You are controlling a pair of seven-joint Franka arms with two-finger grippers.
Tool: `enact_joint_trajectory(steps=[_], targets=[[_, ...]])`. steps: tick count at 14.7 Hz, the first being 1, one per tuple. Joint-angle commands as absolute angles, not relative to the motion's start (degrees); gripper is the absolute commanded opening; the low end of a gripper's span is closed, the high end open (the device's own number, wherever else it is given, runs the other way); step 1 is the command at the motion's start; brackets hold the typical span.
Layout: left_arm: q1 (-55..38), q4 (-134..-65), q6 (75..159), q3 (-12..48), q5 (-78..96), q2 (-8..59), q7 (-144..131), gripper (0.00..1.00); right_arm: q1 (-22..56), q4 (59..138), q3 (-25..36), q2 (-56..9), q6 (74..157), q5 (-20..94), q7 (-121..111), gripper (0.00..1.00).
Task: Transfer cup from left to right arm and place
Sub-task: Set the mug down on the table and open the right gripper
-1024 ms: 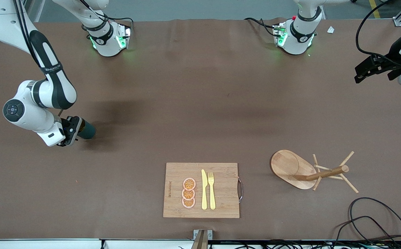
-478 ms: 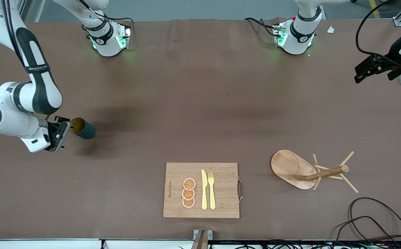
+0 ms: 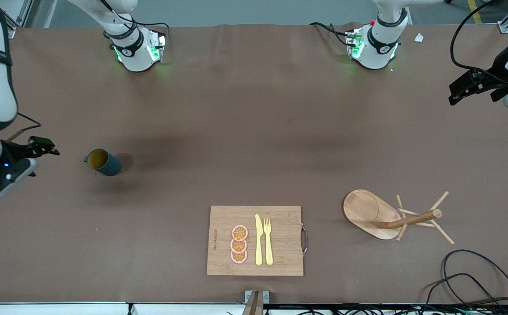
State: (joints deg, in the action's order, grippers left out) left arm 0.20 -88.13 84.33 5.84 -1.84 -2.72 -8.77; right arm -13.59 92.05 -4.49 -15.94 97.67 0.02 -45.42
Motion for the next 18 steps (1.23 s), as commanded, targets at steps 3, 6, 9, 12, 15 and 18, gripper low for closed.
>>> enact_joint_trajectory(steps=[3, 6, 9, 12, 15, 18], targets=[[0.7, -87.5, 83.4, 5.9, -0.9, -3.0, -7.8, 1.0, -13.0, 92.5, -5.8, -8.8, 90.5, 0.7, -26.9, 1.0], [0.7, -87.4, 83.4, 5.9, -1.0, -3.0, -7.8, 1.0, -13.2, 90.7, -5.7, -7.7, 88.9, 0.9, -23.1, 1.0], [0.7, -87.5, 83.4, 5.9, -0.9, -3.0, -7.7, 1.0, -13.4, 86.2, -5.4, -8.5, 88.8, 0.7, -22.9, 1.0], [0.7, -87.5, 83.4, 5.9, -1.0, -3.1, -7.7, 1.0, -13.6, 86.0, -5.3, -8.4, 89.4, 0.7, -22.4, 1.0], [0.7, -87.4, 83.4, 5.8, -1.0, -3.3, -7.7, 1.0, -13.9, 84.4, -5.3, -8.6, 86.4, 0.5, -23.5, 1.0], [0.7, -87.5, 82.1, 5.8, -1.2, -3.3, -7.7, 1.0, -13.7, 84.3, -5.4, -8.6, 85.4, -0.3, -23.1, 1.0]])
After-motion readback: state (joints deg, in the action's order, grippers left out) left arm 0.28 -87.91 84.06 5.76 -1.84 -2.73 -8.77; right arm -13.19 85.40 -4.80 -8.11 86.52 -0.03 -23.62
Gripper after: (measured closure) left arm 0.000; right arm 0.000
